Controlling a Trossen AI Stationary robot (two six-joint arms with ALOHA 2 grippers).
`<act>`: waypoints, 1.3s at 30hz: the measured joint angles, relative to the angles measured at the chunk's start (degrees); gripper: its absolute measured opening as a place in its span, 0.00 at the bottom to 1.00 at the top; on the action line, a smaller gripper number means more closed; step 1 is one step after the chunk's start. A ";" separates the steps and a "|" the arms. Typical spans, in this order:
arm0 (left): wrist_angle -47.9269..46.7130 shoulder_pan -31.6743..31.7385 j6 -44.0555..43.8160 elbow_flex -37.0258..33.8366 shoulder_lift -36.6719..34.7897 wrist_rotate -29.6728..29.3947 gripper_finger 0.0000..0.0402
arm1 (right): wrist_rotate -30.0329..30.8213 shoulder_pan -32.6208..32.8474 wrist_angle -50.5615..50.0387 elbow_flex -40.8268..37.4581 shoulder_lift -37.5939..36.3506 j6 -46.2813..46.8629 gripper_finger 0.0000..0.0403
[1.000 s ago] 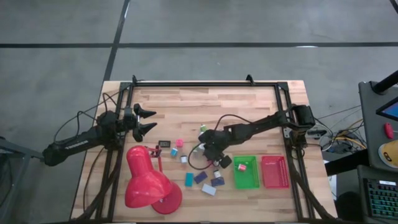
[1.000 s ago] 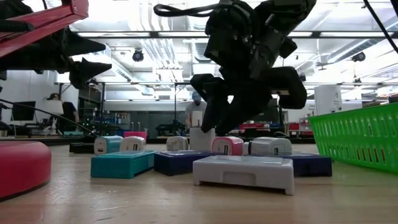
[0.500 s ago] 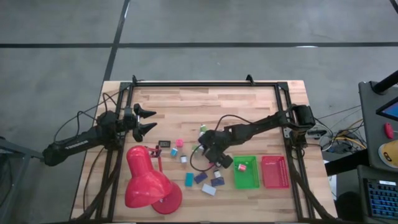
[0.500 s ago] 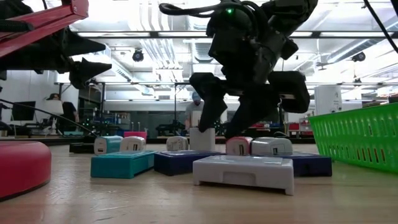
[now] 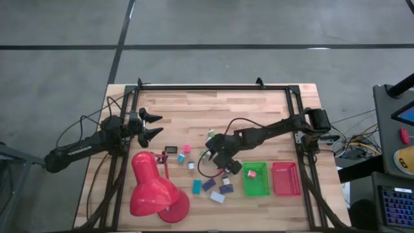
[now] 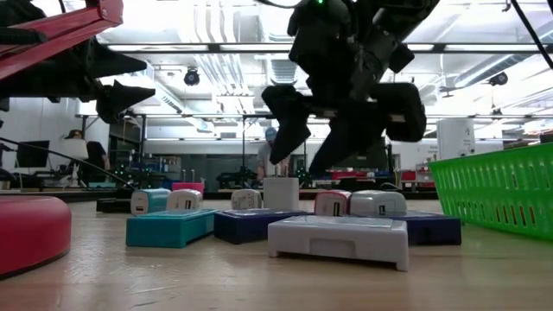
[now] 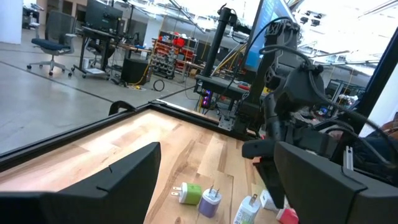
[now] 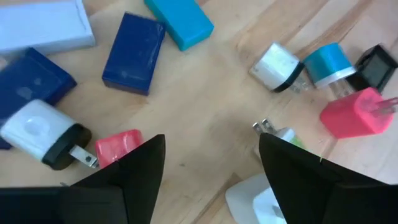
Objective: Pick & Place Office items
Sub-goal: Put the pink charger adapter into the green basket
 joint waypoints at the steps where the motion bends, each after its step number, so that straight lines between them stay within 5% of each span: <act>1: 0.02 0.01 -0.01 0.01 -0.01 0.00 0.80 | -0.33 0.00 -0.33 0.00 -0.39 -0.01 0.63; 10: 0.00 0.00 0.00 0.00 0.00 0.00 0.80 | -9.29 0.47 -3.19 -0.70 -0.67 2.79 0.65; 39: 0.00 0.02 0.00 0.00 0.00 0.00 0.80 | -9.31 0.59 5.83 -7.16 -0.68 -1.07 0.63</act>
